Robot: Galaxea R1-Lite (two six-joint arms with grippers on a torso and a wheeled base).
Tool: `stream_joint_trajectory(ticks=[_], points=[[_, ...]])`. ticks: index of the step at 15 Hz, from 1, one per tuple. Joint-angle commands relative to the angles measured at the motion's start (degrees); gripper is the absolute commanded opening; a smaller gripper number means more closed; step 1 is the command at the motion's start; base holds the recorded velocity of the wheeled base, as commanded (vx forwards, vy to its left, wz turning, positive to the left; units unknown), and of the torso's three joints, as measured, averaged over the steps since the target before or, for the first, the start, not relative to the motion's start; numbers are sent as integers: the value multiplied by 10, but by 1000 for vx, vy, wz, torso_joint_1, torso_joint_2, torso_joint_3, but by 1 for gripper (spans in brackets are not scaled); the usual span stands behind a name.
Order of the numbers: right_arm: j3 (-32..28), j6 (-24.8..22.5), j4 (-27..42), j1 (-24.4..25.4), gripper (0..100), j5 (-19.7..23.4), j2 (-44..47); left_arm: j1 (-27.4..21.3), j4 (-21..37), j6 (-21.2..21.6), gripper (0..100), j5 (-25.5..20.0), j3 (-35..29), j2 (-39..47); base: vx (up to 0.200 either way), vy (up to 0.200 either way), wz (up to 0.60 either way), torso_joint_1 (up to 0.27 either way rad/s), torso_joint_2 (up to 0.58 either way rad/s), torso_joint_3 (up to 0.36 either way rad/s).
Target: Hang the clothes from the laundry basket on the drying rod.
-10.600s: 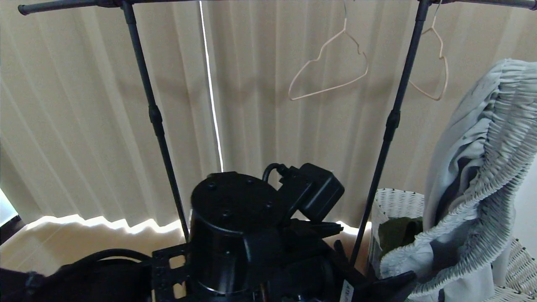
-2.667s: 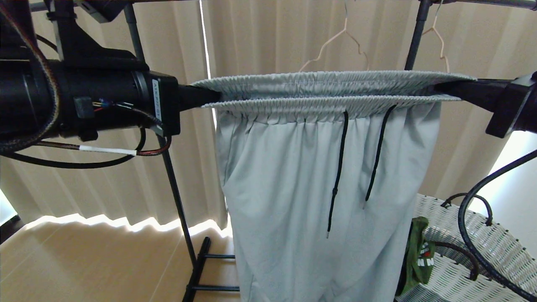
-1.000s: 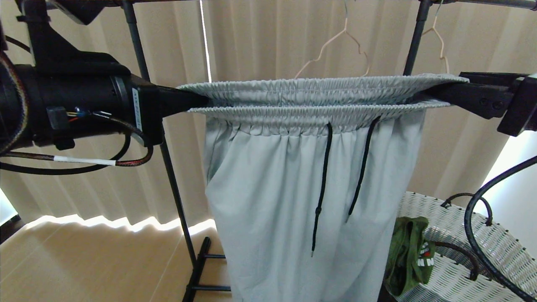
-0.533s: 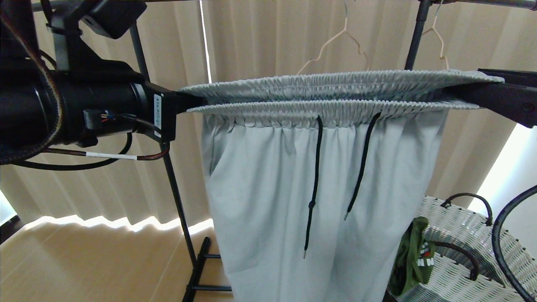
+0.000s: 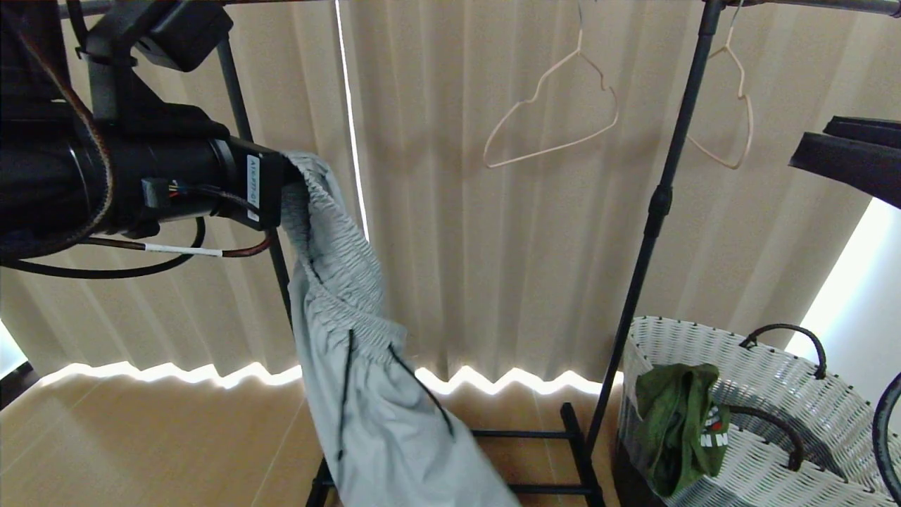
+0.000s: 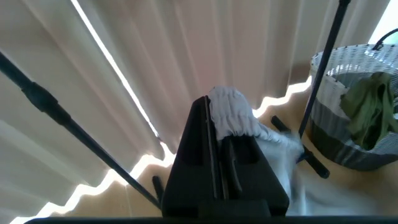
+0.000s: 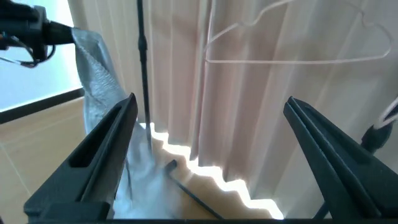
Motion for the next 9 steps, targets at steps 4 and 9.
stream_joint_trajectory(ticks=[4,9], points=[[0,-28,39,-102,100,-4,3,35,3,0,0,-7,76,-83,0,0,0,0,0,0],[-1,-69,114,-225,100,-19,-3,104,-15,-5,0,-45,232,-207,0,0,0,0,0,0]])
